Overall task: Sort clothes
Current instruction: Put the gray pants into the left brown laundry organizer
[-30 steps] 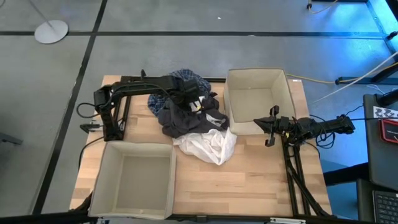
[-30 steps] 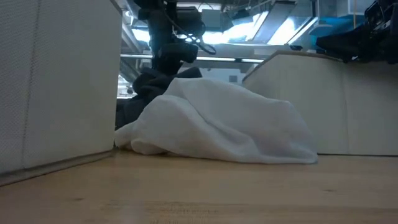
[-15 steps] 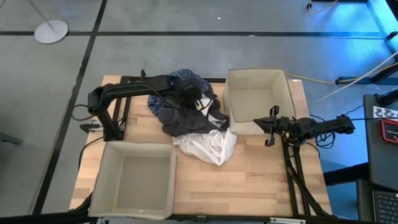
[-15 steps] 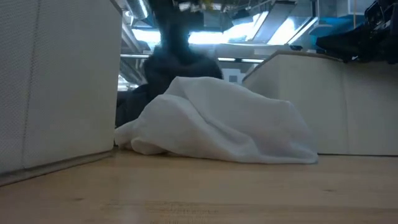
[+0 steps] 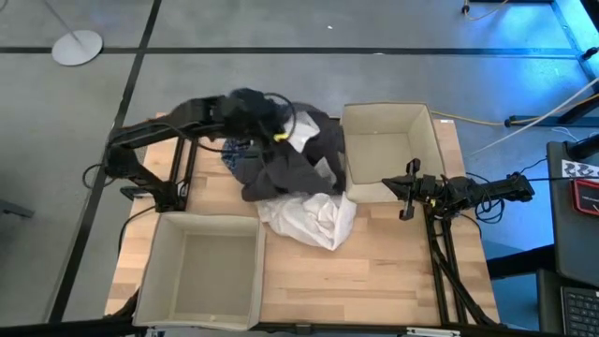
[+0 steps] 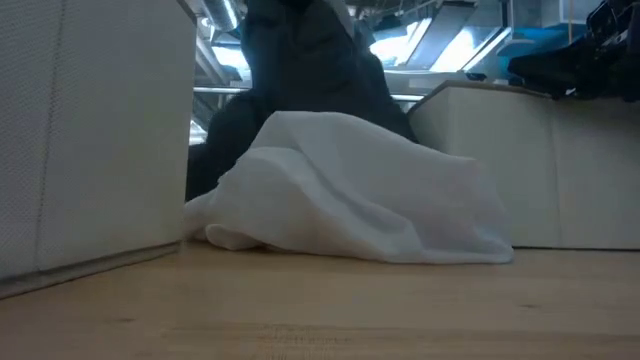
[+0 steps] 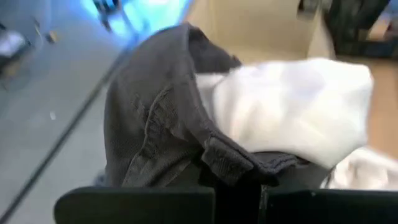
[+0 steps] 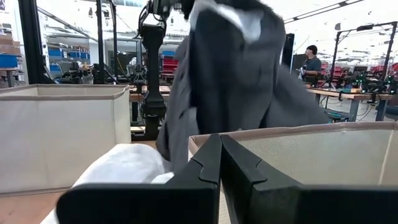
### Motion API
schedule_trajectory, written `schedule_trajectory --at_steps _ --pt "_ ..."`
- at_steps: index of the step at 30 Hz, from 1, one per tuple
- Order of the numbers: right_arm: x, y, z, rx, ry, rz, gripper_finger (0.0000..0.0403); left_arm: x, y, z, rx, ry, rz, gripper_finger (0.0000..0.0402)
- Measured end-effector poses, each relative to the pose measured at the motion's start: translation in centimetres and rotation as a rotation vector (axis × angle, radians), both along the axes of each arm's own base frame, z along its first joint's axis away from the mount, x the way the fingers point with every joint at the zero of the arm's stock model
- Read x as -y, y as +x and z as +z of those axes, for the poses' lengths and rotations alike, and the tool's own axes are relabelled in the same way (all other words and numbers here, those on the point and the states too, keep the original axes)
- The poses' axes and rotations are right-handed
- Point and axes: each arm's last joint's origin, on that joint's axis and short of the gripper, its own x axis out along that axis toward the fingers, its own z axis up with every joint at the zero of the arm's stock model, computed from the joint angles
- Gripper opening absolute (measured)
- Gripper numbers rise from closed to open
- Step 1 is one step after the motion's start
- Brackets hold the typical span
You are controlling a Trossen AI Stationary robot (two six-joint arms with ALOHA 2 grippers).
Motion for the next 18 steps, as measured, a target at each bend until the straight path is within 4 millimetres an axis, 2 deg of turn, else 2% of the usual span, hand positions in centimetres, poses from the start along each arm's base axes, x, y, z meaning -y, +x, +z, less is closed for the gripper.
schedule_trajectory --at_steps 9,14,18 --pt "0.0 0.0 0.1 0.01 0.002 0.003 0.0012 0.9 -4.5 7.0 0.283 0.131 -0.024 0.0012" --pt "0.0 -0.1 0.3 0.037 0.01 0.003 0.0012 1.3 -7.2 11.2 0.422 0.195 0.001 0.0012" --pt "0.0 -0.1 0.3 0.038 0.012 0.004 0.0012 1.7 -9.7 13.7 0.499 0.222 0.051 0.0018"
